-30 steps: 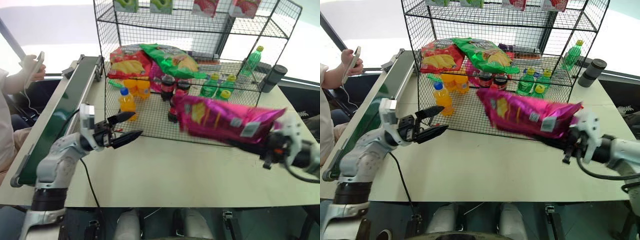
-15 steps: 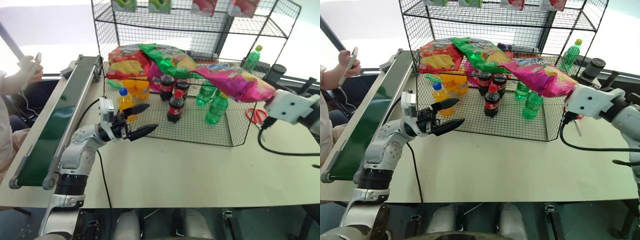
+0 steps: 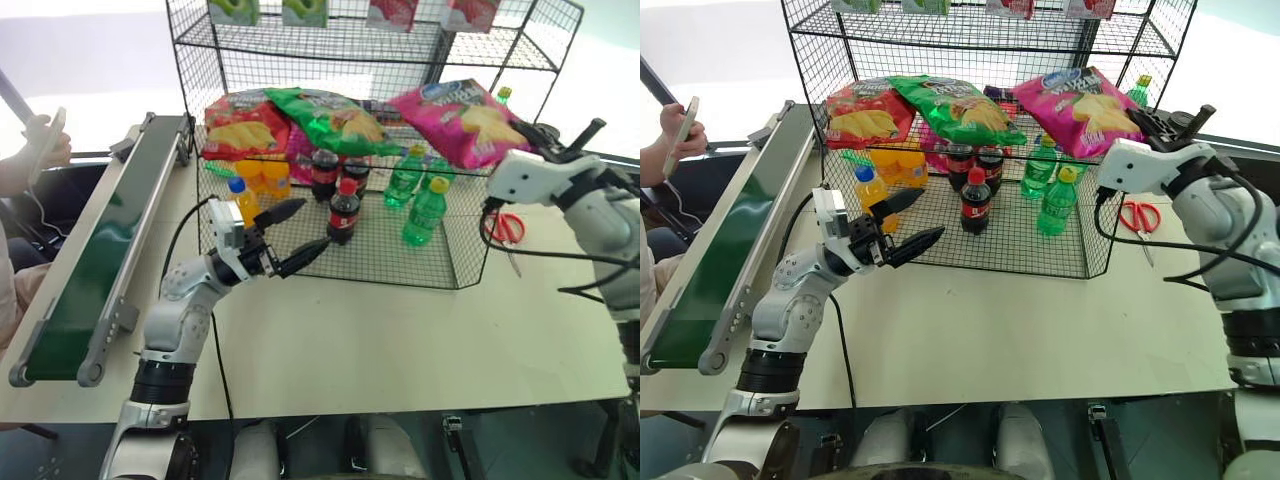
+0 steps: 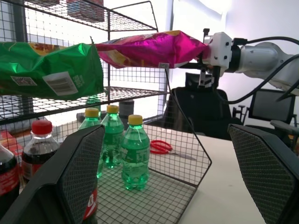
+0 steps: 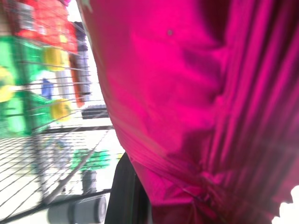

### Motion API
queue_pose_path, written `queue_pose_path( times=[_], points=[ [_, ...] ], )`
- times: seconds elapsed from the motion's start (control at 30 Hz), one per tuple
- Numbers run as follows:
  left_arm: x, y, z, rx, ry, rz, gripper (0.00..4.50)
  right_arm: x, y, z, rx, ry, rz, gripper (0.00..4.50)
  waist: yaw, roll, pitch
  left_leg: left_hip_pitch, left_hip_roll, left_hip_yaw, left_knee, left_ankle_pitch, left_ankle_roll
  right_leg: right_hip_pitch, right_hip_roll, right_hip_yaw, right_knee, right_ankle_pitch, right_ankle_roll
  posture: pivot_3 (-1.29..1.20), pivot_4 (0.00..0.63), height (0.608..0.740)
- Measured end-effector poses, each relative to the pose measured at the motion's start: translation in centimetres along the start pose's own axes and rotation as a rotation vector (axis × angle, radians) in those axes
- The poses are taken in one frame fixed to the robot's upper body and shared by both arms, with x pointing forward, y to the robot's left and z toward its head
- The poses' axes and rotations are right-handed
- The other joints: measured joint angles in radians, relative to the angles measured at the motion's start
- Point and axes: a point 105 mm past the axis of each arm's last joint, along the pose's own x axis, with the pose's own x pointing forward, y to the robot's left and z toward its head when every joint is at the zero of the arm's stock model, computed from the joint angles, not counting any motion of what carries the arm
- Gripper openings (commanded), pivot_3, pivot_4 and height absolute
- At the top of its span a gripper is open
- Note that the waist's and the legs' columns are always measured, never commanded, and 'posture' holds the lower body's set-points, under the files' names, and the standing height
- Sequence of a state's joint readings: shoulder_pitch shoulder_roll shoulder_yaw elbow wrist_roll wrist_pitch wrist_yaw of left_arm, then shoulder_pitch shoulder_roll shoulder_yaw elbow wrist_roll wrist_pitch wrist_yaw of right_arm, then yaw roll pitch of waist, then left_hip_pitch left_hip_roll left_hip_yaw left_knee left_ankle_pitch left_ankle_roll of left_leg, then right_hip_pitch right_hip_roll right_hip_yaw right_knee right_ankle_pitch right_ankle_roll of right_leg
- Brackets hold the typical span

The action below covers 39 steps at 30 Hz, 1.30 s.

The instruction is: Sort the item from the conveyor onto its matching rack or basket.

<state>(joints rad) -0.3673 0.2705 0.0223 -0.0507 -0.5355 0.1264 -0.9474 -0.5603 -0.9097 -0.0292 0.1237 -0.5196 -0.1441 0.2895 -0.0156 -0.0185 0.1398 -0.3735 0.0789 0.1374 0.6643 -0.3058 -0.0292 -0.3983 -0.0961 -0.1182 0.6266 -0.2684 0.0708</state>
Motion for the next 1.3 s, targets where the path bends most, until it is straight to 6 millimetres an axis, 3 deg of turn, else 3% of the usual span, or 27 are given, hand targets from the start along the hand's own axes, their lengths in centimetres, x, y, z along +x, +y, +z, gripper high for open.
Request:
queue_pose_path(
  times=[0.27,0.47,0.53,0.6,0.77,1.3],
  points=[
    [0.4,0.0,0.1,-0.006,-0.017,0.033,4.50,2.8,1.7,-0.3,0.030,0.045,0.010,0.18,0.002,0.000,0.000,0.000,0.000,0.002,0.000,0.000,0.000,0.000,0.000,0.000,0.000,0.000,0.000,0.00,0.150,0.726],
    [0.7,-0.2,0.3,-0.006,-0.031,0.038,4.50,3.9,2.4,-0.5,0.062,0.063,0.014,0.18,0.000,0.000,0.000,0.000,0.000,0.002,0.000,0.000,0.000,0.000,0.000,0.000,0.000,0.000,0.000,0.00,0.150,0.726],
    [0.8,-0.3,0.2,-0.011,-0.033,0.039,4.50,4.4,2.4,-0.4,0.084,0.067,0.013,1.21,-0.002,0.000,0.000,0.000,0.000,0.003,0.000,0.000,0.000,0.000,0.000,0.000,0.001,0.000,0.000,0.00,0.150,0.726],
    [1.0,-0.5,0.1,-0.016,-0.033,0.032,4.50,4.7,2.3,-0.7,0.095,0.081,0.008,1.87,-0.002,0.000,0.000,0.000,0.000,0.003,0.000,0.000,0.000,0.000,0.000,0.000,0.001,0.000,0.000,0.00,0.150,0.726],
    [0.9,-0.7,0.0,-0.019,-0.031,0.036,4.50,4.9,2.3,-1.6,0.147,0.114,0.016,4.43,-0.001,0.000,0.000,0.000,0.000,0.003,0.000,0.000,0.000,0.000,0.000,0.000,0.001,0.000,0.000,0.00,0.150,0.726],
    [0.8,-1.1,-0.8,-0.016,-0.006,0.034,4.50,2.1,0.7,-0.6,0.554,0.091,0.287,4.47,0.002,0.001,0.000,0.000,0.000,0.000,0.000,0.000,0.000,0.000,0.000,0.000,0.001,0.000,0.000,0.00,0.150,0.726]
  ],
)
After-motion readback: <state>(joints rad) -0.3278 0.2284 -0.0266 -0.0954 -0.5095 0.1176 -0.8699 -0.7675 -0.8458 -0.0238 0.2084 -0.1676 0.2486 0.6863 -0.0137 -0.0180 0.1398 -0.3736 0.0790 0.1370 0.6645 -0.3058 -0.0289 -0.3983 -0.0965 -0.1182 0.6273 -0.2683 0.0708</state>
